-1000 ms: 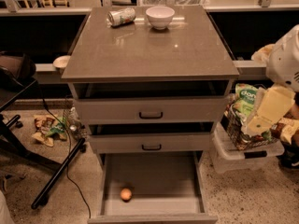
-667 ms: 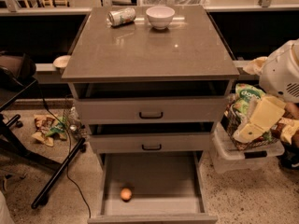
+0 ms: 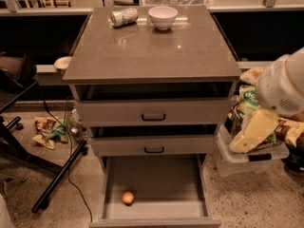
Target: Pick orange from bottom drawer and place on counter
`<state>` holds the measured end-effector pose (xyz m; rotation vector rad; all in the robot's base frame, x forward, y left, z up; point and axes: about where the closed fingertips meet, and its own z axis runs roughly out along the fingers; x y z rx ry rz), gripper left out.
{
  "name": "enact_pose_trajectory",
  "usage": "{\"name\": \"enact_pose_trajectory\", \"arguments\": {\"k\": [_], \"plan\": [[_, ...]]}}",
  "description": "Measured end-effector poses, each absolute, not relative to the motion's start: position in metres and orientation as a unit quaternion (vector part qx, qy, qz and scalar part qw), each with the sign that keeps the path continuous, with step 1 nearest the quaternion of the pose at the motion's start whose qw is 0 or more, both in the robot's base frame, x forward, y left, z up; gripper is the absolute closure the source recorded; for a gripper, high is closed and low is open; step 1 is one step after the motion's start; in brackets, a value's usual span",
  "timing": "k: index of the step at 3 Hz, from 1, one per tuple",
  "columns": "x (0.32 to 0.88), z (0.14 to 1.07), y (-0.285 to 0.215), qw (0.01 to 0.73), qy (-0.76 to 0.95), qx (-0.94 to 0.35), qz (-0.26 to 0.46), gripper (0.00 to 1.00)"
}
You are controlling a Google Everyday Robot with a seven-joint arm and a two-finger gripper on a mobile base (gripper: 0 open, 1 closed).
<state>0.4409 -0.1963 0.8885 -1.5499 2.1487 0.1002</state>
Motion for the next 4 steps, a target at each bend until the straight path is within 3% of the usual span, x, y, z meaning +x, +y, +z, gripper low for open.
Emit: {"name": "enact_pose_trajectory", "arguments": {"k": [3, 4], "plan": [[0.451, 0.702, -0.138, 0.319, 0.756, -0.554, 0.138, 0.0], [0.451, 0.702, -0.138, 0.319, 0.756, -0.554, 0.138, 0.0]]}}
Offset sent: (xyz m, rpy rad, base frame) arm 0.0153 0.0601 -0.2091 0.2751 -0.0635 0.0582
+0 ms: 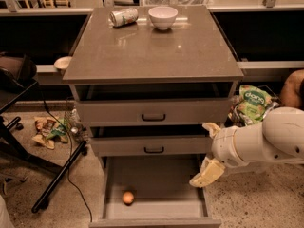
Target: Pick orange from bottom drawer and place on counter
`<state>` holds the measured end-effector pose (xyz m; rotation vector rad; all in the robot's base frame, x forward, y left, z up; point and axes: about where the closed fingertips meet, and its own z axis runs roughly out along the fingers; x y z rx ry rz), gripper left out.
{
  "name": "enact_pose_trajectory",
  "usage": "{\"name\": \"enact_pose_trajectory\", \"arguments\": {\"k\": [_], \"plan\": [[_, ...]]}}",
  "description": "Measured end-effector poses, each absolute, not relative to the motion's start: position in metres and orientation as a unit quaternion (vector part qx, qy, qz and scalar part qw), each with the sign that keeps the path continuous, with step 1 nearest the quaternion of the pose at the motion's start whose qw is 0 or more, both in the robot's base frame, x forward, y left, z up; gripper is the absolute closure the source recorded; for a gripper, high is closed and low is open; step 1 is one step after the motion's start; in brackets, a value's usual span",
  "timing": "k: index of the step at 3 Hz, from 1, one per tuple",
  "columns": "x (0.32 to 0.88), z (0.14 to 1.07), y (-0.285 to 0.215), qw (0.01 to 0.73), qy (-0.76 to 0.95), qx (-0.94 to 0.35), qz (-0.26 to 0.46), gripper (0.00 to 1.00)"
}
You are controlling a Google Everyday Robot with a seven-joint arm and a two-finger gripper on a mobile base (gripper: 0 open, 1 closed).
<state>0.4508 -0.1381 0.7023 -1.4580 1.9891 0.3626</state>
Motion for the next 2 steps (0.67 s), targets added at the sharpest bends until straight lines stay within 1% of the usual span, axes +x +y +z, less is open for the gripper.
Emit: {"name": "enact_pose_trajectory", "arguments": {"k": [1, 2], "plan": [[0.454, 0.689, -0.139, 0.328, 0.754, -0.55, 0.145, 0.0], [0.465, 0.634, -0.136, 0.326, 0.752, -0.552, 0.151, 0.0]]}}
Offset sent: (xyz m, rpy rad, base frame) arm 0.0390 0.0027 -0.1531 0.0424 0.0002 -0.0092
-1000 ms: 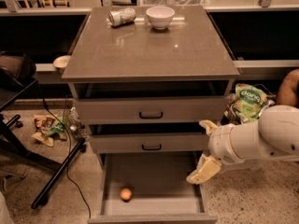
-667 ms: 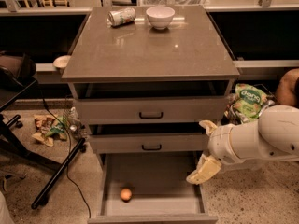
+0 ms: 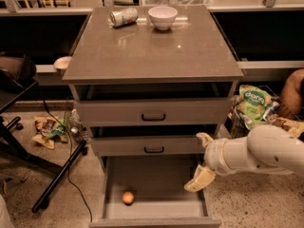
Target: Pick orange from bottom drawer and place on counter
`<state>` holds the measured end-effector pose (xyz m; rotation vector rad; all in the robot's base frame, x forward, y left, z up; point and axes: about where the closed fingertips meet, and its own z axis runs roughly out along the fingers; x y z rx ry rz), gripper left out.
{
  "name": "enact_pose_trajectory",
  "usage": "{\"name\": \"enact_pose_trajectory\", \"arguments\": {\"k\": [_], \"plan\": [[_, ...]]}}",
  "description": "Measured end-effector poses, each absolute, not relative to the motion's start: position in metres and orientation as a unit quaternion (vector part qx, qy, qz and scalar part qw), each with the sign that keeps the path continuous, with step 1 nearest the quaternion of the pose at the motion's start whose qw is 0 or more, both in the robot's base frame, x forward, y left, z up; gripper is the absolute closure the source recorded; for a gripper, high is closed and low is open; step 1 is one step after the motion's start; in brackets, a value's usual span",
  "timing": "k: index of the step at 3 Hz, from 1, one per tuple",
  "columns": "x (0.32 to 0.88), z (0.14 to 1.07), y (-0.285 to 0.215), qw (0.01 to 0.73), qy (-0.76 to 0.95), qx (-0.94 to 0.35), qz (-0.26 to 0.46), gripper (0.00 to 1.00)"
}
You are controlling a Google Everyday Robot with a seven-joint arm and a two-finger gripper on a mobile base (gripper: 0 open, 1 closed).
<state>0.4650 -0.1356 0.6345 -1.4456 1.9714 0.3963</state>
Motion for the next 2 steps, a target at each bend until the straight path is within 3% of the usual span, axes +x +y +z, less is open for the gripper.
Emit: {"name": "enact_pose_trajectory", "arguments": {"k": [2], "plan": [[0.483, 0.502, -0.119, 0.351, 0.757, -0.515, 0.197, 0.0]]}}
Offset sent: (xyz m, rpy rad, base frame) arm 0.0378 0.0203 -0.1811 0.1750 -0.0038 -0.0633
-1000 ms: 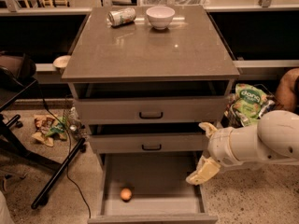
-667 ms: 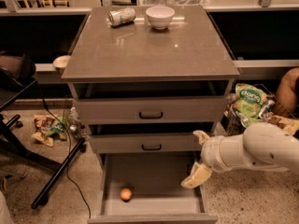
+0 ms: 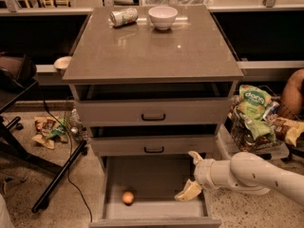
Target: Pick orange from bottom drawer and place on counter
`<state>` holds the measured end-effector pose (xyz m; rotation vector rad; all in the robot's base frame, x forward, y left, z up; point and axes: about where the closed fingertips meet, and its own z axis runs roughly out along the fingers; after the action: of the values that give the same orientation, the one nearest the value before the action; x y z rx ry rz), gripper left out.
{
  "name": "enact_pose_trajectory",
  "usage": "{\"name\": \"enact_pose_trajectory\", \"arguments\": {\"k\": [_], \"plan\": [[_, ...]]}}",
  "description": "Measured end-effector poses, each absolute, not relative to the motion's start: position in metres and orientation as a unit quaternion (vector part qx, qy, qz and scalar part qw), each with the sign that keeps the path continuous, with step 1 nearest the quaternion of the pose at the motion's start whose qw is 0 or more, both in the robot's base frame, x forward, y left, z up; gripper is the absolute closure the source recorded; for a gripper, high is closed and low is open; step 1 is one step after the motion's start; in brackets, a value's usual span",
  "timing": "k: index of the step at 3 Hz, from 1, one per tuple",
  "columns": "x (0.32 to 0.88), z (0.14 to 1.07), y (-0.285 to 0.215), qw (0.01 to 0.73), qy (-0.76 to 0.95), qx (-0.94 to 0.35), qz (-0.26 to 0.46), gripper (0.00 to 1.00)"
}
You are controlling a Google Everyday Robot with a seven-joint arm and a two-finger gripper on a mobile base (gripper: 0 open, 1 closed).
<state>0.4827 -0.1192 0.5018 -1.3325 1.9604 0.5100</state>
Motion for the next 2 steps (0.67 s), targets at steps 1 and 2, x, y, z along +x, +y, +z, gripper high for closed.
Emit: {"name": "enact_pose_trajectory", "arguments": {"k": [1, 2], "plan": [[0.483, 0.497, -0.116, 0.35, 0.757, -0.515, 0.198, 0.0], [0.487, 0.47, -0.1, 0.344, 0.754, -0.52, 0.206, 0.0]]}}
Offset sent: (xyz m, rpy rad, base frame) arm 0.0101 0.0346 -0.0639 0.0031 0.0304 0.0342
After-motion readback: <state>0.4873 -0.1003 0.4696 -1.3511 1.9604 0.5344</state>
